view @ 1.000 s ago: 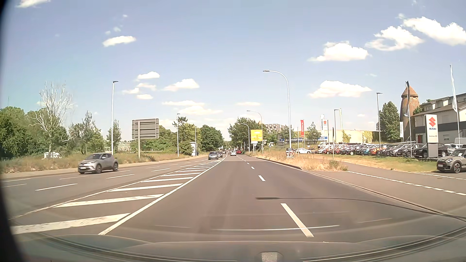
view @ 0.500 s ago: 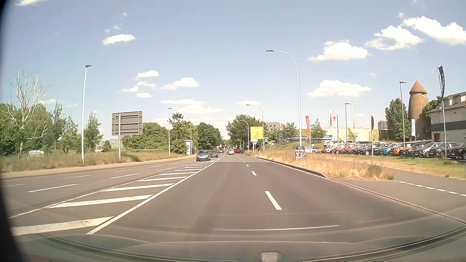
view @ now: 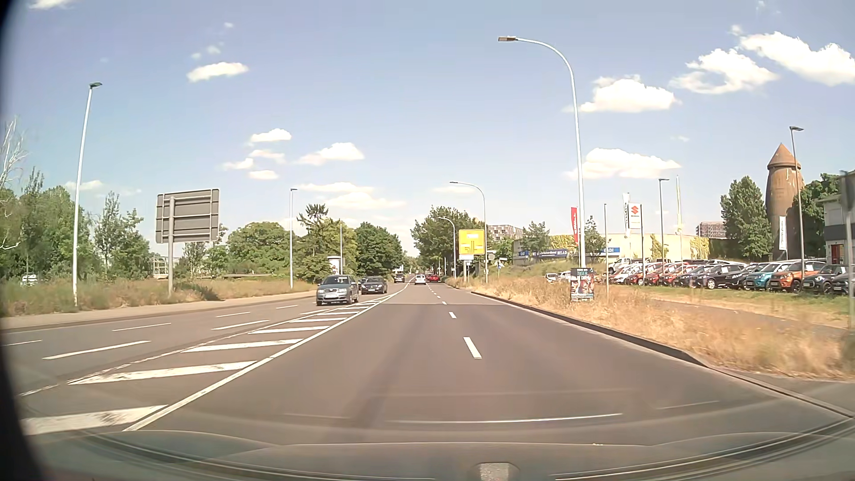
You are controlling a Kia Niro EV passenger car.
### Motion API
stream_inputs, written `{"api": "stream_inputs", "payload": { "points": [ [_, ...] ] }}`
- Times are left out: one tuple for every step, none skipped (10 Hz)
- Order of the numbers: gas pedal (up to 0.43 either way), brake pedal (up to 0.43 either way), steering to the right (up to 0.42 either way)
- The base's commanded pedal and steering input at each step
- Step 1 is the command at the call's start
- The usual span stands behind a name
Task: Follow the waypoints while adhering to traffic rules and regulations
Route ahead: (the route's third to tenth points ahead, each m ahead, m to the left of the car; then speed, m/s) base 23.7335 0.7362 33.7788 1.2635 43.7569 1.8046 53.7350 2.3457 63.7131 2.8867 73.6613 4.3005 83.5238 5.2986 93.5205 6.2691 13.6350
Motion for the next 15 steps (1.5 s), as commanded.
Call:
{"api": "stream_inputs", "payload": {
  "points": [
    [0.000,0.030,0.002],
    [0.000,0.030,0.001],
    [0.000,0.030,0.001],
    [0.000,0.030,0.001],
    [0.000,0.030,0.001],
    [0.000,0.030,0.002],
    [0.000,0.030,0.001],
    [0.000,0.030,0.001],
    [0.000,0.030,0.001],
    [0.000,0.030,0.001],
    [0.000,0.030,0.001],
    [0.000,0.030,0.001],
    [0.000,0.037,0.001],
    [0.000,0.037,0.001],
    [0.000,0.037,0.001]
  ]
}}
